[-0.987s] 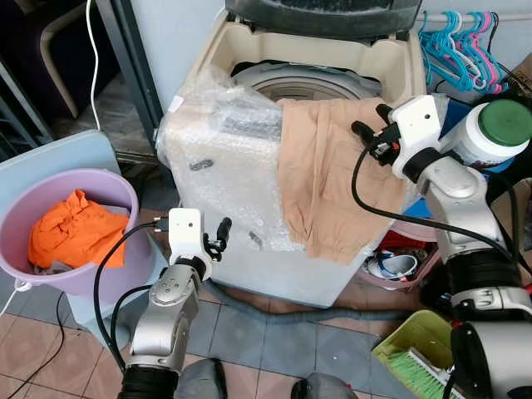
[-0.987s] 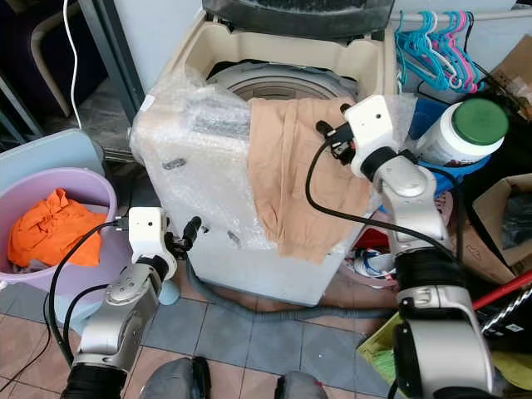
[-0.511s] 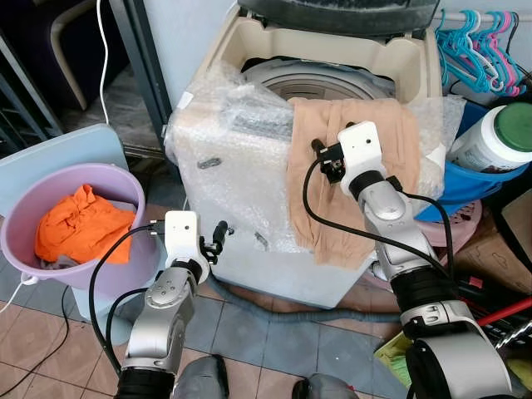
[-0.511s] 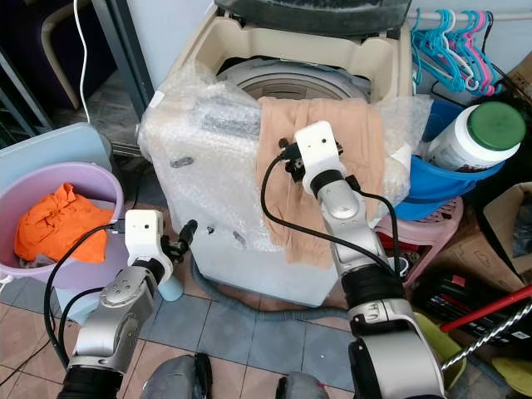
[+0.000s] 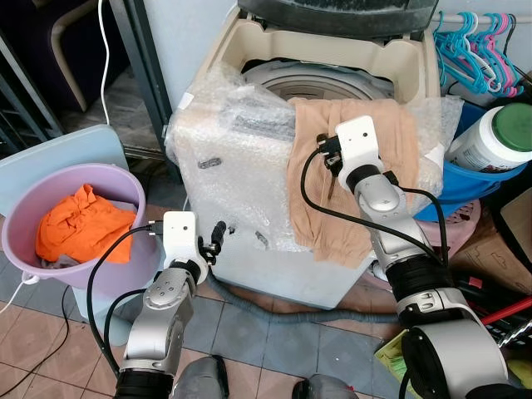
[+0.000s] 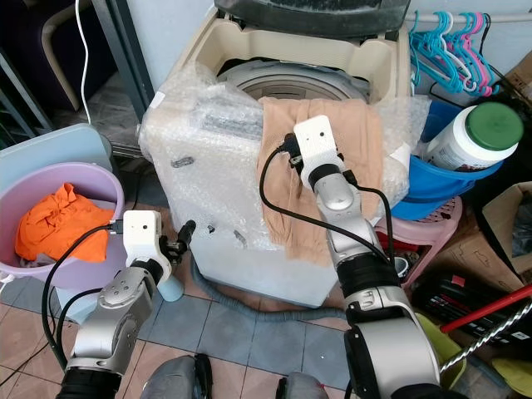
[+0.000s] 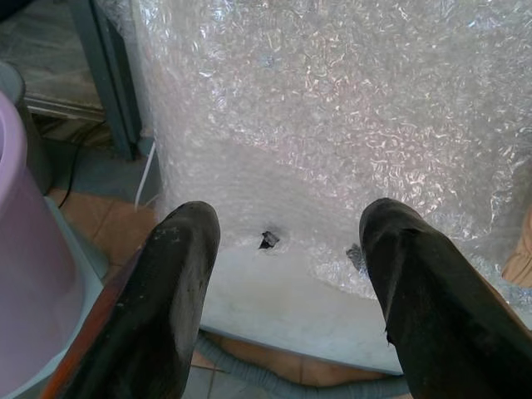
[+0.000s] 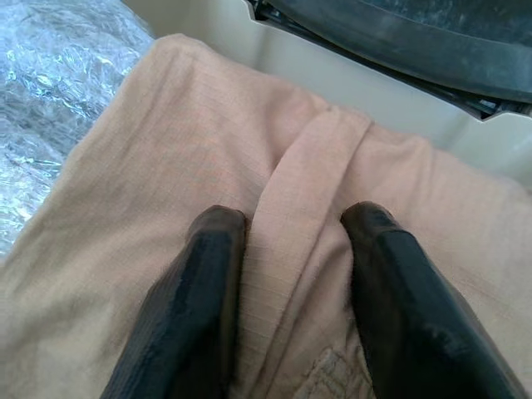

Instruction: Clothes washing

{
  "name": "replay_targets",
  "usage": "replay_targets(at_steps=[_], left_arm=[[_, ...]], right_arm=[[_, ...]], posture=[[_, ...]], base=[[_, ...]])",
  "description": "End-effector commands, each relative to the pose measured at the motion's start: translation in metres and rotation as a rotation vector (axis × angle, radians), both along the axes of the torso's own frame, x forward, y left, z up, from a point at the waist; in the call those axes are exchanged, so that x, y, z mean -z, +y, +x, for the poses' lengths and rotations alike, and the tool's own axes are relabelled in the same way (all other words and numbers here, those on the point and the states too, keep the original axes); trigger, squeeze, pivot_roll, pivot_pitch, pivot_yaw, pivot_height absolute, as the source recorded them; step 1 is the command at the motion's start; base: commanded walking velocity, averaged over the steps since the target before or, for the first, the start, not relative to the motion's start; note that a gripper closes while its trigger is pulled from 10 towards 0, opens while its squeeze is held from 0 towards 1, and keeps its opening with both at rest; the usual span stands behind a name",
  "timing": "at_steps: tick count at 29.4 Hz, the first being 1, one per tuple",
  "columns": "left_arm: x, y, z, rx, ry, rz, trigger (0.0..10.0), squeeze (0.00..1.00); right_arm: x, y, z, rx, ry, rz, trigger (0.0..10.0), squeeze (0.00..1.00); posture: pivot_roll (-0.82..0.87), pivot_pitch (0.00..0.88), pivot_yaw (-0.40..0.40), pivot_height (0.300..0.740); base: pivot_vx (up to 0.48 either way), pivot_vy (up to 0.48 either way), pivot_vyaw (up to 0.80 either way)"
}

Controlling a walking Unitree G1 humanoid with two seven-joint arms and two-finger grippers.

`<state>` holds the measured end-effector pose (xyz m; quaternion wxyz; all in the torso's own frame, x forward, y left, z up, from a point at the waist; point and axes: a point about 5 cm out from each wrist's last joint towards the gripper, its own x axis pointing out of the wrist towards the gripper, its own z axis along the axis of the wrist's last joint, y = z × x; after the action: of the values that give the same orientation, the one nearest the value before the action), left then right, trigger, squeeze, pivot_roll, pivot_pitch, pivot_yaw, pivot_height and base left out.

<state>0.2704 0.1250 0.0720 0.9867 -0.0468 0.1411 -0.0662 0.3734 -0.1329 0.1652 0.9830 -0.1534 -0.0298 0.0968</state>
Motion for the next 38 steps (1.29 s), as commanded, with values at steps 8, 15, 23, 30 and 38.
replay_targets(at_steps=[8,15,23,30,38], left_arm=[[-0.001,-0.002,0.000,0.004,0.002,0.008,10.0,0.00],[-0.001,-0.002,0.000,-0.002,0.004,0.006,10.0,0.00],[0.000,-0.003,0.001,-0.009,0.003,0.003,10.0,0.00],[0.001,-0.004,0.000,-0.020,0.006,-0.006,10.0,0.00],[0.003,-0.008,0.003,-0.016,0.003,-0.013,10.0,0.00]], right_arm=[[0.017,-0.006,-0.001,-0.026,0.125,0.022,0.0,0.00],[0.022,-0.004,-0.002,-0.051,0.154,0.028,0.0,0.00],[0.019,-0.022,0.003,-0.060,0.169,-0.037,0.0,0.00],[-0.020,-0.040,0.016,-0.080,0.076,-0.093,0.0,0.00],[-0.115,-0.028,0.036,-0.125,-0.224,-0.121,0.0,0.00]], posture=[[-0.05,0.086,0.004,0.740],[-0.05,0.088,-0.001,0.740],[-0.05,0.081,-0.012,0.740],[-0.06,0.073,-0.023,0.740],[-0.08,0.055,-0.020,0.740]], base=[[0.000,0.000,0.00],[0.000,0.000,0.00],[0.000,0.000,0.00],[0.000,0.000,0.00],[0.000,0.000,0.00]])
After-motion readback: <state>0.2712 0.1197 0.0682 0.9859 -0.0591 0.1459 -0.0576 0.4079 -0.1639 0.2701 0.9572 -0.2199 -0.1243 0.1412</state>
